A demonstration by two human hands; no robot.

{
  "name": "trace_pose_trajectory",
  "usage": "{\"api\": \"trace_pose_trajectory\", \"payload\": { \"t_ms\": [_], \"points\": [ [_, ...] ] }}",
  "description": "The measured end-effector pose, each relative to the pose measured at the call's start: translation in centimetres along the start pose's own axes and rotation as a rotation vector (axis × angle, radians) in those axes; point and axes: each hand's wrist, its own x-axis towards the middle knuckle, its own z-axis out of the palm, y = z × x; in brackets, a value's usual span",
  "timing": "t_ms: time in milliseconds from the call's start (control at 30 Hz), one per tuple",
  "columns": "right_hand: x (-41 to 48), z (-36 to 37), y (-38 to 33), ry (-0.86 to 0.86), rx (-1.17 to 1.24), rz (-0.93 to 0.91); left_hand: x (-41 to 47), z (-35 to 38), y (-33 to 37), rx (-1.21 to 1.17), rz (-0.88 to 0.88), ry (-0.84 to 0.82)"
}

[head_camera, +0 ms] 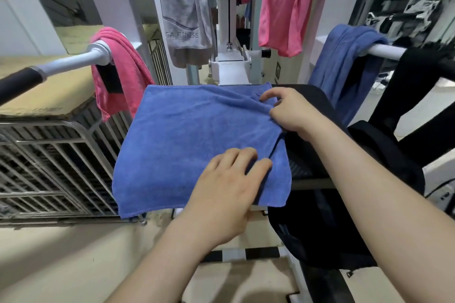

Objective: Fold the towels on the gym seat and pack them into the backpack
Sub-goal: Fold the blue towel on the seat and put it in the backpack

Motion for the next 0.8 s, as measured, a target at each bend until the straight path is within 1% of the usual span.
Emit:
{"api": "trace_pose_trajectory", "payload": {
  "t_ms": [67, 133, 200, 267, 300, 333, 367, 400, 467, 500, 533, 600, 700, 800],
  "points": [
    [-0.2, -0.2, 0.3, -0.003, 0.03, 0.014, -0.1, 0.4, 0.1, 0.055, 0.001, 0.047],
    [-0.1, -0.5, 0.3, 0.003, 0.117, 0.047, -0.1, 0.5, -0.1, -0.006, 0.007, 0.128],
    [0.3, -0.6, 0.1, 0.01, 0.188, 0.056, -0.1, 0.0, -0.3, -0.226, -0.054, 0.201],
    [1.0, -0.3, -0.3, 0.012, 0.194, 0.031, 0.3, -0.6, -0.5, -0.444, -0.163, 0.276],
    [1.2, -0.2, -0.5, 0.003, 0.19, 0.024, 0.4, -0.7, -0.6, -0.507, -0.199, 0.305],
    [1.5, 0.0, -0.7, -0.007, 0.21, 0.037, 0.5, -0.6, -0.8, -0.517, -0.194, 0.317],
    [1.8, 0.2, -0.8, -0.021, 0.265, 0.068, 0.4, -0.6, -0.8, -0.462, -0.154, 0.301],
    [2.0, 0.2, -1.0, -0.048, 0.349, 0.104, 0.3, -0.3, -0.9, -0.372, -0.091, 0.247],
    [2.3, 0.2, -1.2, -0.104, 0.524, 0.171, -0.4, 0.3, -0.7, -0.158, -0.015, 0.078],
    [2.4, 0.2, -1.2, -0.119, 0.583, 0.19, -0.6, 0.5, -0.7, -0.072, 0.001, 0.04],
    [2.6, 0.4, -1.2, -0.11, 0.617, 0.192, -0.8, 0.6, -0.7, -0.014, 0.006, 0.058],
    [2.8, 0.7, -0.9, -0.018, 0.639, 0.144, -0.9, 0.6, -0.8, -0.044, -0.006, 0.151],
    [2.8, 0.9, -0.7, 0.216, 0.605, 0.008, -0.7, 0.7, -1.2, -0.23, -0.071, 0.355],
    [3.5, 0.5, -0.5, 0.323, 0.567, -0.064, -0.5, 0.2, -1.6, -0.471, -0.223, 0.425]
  ]
}}
